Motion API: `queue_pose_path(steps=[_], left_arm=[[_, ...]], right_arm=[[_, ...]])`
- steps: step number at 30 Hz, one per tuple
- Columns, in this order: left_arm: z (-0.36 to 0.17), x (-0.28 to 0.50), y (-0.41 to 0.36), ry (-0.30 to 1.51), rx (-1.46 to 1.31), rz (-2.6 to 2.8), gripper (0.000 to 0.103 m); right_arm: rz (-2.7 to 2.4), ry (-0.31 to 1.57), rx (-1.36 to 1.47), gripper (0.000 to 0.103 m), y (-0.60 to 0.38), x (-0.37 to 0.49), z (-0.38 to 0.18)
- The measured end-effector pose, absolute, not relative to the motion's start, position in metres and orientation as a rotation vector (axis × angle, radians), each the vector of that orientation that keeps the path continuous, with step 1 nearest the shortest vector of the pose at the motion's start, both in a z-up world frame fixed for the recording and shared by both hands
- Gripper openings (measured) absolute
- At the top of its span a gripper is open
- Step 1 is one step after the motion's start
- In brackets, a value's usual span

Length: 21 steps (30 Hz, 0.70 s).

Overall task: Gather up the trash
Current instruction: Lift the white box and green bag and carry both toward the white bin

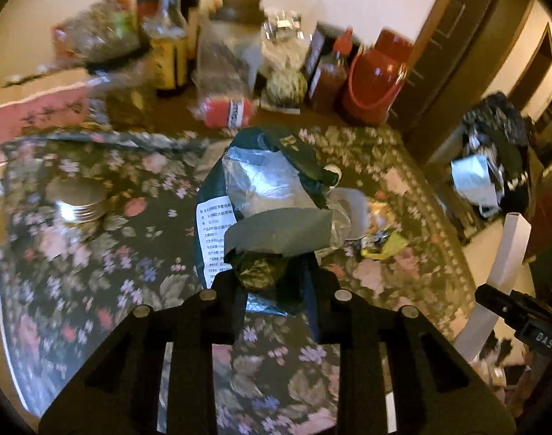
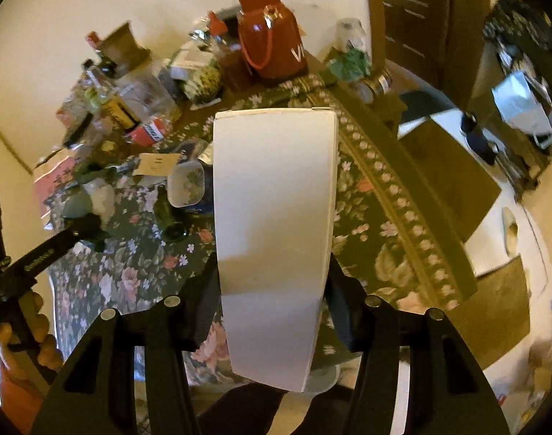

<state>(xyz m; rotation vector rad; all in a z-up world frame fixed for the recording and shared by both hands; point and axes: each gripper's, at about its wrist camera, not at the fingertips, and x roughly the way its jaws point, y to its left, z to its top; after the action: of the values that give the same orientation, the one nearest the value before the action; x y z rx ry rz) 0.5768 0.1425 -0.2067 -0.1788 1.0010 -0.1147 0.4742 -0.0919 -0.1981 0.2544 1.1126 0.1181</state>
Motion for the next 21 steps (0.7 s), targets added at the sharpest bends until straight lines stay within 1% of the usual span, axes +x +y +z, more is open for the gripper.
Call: queue_pose_path(steps=[9, 15, 21], left_arm=[[-0.144, 0.488, 0.096, 0.813, -0.223, 0.002, 0.027], [-0.11, 0.433, 0.066, 0.749, -0.196, 0.029, 0.027], [-0.086, 0.39, 0.053, 0.694, -0.169, 0.013, 0.027]], right_arm=[[0.294, 1.004, 0.139, 0.05, -0.119, 0.439, -0.154], [0.388, 0.93, 0.131, 0.05, -0.124, 0.415, -0.123], [0.42, 0.868, 0.135, 0.05, -0.118, 0.384, -0.102]])
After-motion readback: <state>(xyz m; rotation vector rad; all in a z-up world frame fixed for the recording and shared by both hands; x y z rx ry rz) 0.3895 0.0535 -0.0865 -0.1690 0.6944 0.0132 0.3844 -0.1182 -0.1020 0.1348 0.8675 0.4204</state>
